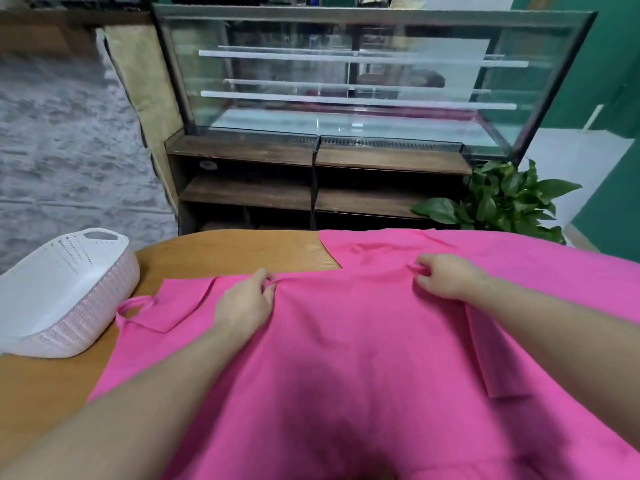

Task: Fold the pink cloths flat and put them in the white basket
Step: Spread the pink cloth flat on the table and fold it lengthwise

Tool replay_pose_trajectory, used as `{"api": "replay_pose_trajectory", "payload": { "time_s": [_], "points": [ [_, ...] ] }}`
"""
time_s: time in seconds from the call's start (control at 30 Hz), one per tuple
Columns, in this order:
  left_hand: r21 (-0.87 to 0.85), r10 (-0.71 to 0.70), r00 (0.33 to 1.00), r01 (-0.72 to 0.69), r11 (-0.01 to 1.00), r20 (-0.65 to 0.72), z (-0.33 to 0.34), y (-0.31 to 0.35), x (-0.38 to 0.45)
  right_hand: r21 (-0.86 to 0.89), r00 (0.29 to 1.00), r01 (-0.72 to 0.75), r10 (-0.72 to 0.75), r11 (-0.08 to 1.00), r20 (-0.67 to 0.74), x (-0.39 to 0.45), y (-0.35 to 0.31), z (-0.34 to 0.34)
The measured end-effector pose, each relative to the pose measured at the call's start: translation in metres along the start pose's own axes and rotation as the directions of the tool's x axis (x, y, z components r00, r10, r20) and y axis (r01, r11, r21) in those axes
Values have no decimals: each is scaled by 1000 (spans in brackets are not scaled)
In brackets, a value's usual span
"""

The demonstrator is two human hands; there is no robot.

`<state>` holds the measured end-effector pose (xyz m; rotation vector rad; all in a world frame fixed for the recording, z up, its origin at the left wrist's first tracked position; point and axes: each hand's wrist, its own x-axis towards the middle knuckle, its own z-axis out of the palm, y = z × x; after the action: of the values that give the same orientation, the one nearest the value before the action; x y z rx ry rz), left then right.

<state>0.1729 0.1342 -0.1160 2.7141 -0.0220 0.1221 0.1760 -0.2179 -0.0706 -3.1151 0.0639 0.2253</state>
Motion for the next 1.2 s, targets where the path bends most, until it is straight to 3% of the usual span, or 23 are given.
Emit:
{"api": "replay_pose_trajectory", "payload": {
  "time_s": [0.27,0.4,0.57,0.7,1.0,1.2],
  "points": [
    [37,59,995,-62,997,81,14,-10,21,236,997,69,-73,969,7,34,-14,21],
    [42,80,996,-82,996,51,12,-11,28,130,972,214,-224,968,70,45,-24,20],
    [57,65,997,-66,996,33,10,-10,36,17,929,369,-369,929,29,52,-32,19],
    [8,1,998,-1,1000,66,15,-16,48,-2,943,331,-331,944,-34,55,-40,16],
    [-106,-130,978,148,983,161,23,-21,71,-157,974,223,-212,962,81,68,-53,30],
    [19,-74,977,71,997,202,11,-38,60,-311,948,194,-260,930,-185,55,-64,45]
  ]
}}
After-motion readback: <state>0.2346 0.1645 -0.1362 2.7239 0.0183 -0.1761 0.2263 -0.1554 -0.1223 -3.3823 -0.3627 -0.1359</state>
